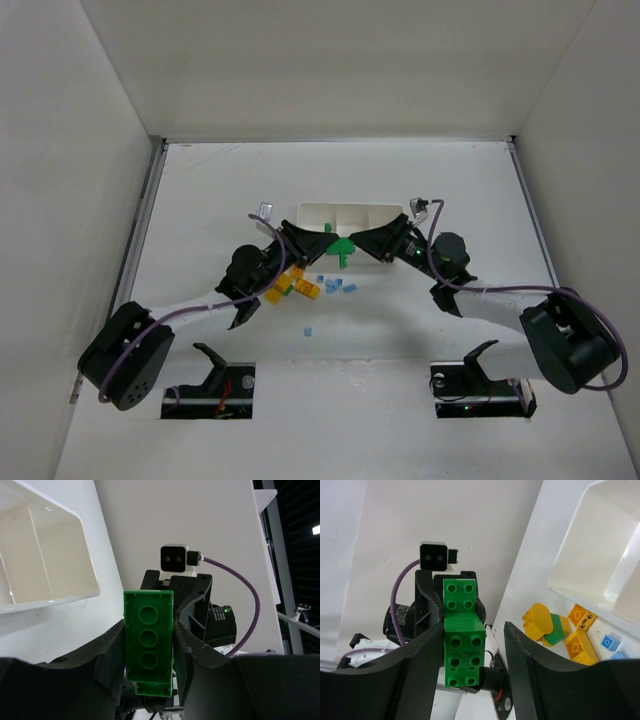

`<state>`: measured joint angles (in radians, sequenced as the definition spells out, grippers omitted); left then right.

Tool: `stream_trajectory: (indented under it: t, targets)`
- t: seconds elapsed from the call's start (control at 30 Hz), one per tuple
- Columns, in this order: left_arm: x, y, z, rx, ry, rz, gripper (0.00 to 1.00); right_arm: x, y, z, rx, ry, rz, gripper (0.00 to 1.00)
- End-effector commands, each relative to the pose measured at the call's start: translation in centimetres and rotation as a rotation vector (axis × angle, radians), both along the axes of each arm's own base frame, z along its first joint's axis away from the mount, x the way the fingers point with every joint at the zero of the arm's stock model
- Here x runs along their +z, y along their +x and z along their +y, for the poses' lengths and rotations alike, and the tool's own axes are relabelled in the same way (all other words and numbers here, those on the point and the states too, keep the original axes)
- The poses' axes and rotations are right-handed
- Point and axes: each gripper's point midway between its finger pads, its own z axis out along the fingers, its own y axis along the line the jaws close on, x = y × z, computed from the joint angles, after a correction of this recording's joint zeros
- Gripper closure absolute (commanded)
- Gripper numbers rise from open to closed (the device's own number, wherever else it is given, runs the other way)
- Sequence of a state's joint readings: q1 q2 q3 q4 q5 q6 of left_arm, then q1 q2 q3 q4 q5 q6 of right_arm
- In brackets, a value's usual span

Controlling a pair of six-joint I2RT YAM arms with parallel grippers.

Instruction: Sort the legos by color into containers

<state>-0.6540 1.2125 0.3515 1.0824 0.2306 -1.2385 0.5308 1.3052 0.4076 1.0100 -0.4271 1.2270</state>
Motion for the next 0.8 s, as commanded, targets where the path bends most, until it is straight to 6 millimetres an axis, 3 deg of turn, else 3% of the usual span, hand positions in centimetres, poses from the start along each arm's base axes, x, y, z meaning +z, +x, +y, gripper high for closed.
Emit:
stream_trajectory:
  t: [0.0, 0.2, 0.43, 0.53, 0.77]
  targets:
    - [2.4, -0.6, -0.1, -0.033, -0.1, -0.045, 0.82, 1.4, -0.5, 0.5, 0.03, 0.029, -0.076, 0.43]
    - [1.7, -0.3, -0.2, -0.041, -0.124, 0.0, 0.82, 2.1, -1.1, 0.8, 0.059, 0.045, -0.095, 0.44]
    - [1.5, 0.0, 0.0, -0.026, -0.124, 0.01, 0.82, 1.7, -1.1, 0.8, 0.053, 0.041, -0.082, 0.59]
    - [1.5, -0.1, -0.1, -0.027, -0.122, 0.008, 0.73, 1.5, -0.9, 0.8, 0.043, 0.04, -0.075, 0.65]
    - [1.2, -0.4, -0.8, -0.049, -0.102, 0.002, 0.59, 1.4, -0.5, 0.8, 0.025, 0.039, -0.063, 0.67]
